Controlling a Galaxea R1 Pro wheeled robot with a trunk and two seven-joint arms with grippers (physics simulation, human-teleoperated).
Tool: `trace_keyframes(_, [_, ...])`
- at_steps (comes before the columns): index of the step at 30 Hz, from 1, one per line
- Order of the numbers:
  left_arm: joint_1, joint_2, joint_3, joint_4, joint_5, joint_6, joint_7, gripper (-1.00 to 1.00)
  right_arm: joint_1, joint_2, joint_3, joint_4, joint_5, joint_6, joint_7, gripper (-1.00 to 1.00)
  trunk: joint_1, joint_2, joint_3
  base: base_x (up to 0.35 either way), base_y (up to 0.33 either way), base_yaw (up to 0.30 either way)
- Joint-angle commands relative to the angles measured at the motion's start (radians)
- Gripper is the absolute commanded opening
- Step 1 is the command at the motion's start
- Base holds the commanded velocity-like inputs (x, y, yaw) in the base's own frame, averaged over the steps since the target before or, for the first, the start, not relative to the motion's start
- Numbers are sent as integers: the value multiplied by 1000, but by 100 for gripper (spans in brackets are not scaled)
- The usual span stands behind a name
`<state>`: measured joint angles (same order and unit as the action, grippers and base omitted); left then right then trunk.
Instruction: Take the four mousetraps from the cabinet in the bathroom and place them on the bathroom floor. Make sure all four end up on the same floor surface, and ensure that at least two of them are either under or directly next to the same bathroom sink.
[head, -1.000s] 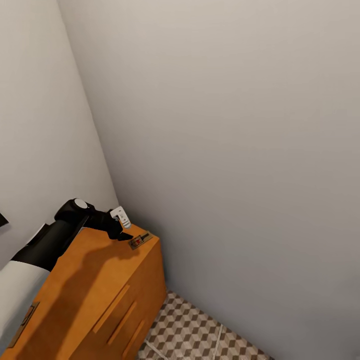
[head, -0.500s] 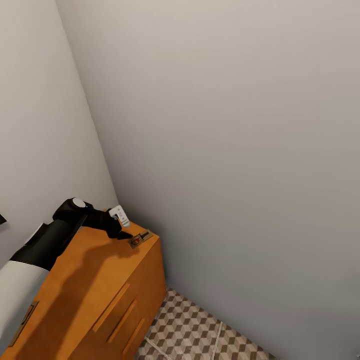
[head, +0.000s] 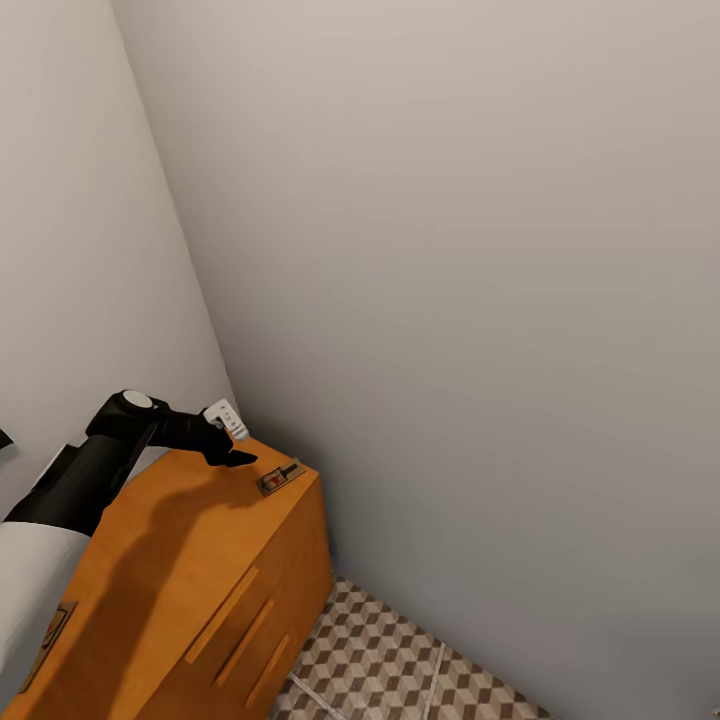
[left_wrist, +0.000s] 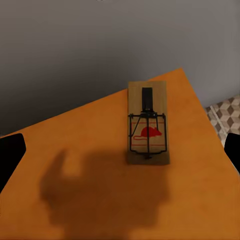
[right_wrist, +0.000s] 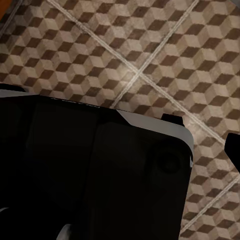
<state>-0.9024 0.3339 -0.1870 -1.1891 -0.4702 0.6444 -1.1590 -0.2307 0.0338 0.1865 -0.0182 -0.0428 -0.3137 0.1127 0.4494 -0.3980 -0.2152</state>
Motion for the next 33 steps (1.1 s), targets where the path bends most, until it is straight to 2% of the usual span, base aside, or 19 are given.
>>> trace_keyframes(1, [-1,0,-1,-1,-5,8,-5,100,-1,0,4,1,-5,-4,3,100,1,-2,-2,0,0,0])
trace_keyframes(19, [-1,-19,-3,5,-8,8,-4,100,-1,0,4,1,-5,-4,3,100,1,-2,-3,0,0,0])
trace_keyframes(33, [-1,-29,-6,8,-8,8,-4,100,-1,0,4,1,-5,-4,4,100,1,-2,-20,0,0,0])
